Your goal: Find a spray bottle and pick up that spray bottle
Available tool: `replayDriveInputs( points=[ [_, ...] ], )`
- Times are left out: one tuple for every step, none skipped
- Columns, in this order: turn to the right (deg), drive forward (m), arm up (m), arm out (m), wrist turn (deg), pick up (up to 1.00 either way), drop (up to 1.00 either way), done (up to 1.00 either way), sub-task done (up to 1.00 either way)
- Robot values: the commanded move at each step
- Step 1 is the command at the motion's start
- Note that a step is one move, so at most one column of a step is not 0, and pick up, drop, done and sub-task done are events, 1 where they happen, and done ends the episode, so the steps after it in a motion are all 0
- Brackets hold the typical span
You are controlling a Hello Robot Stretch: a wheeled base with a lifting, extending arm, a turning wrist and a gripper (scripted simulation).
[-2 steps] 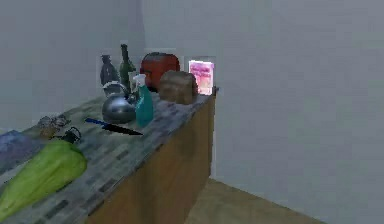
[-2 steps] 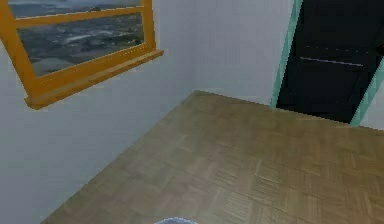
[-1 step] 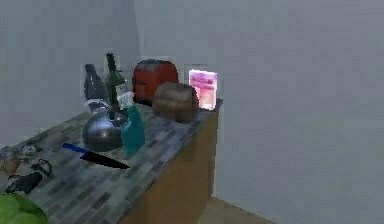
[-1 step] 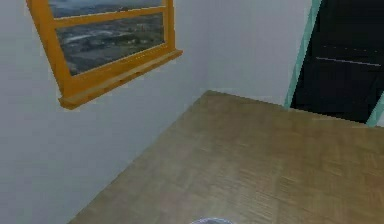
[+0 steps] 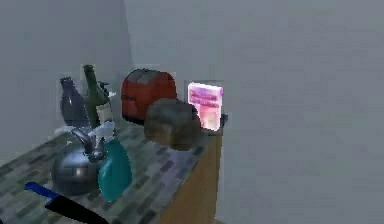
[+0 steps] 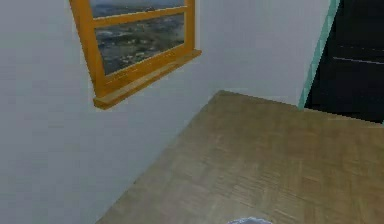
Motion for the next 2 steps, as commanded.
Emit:
replayDriveInputs(
  points=[
    [-45.0,0.0,0.0,0.0,0.0,0.0,0.0,0.0,0.0],
    [-45.0,0.0,0.0,0.0,0.0,0.0,0.0,0.0,0.0]
  ],
)
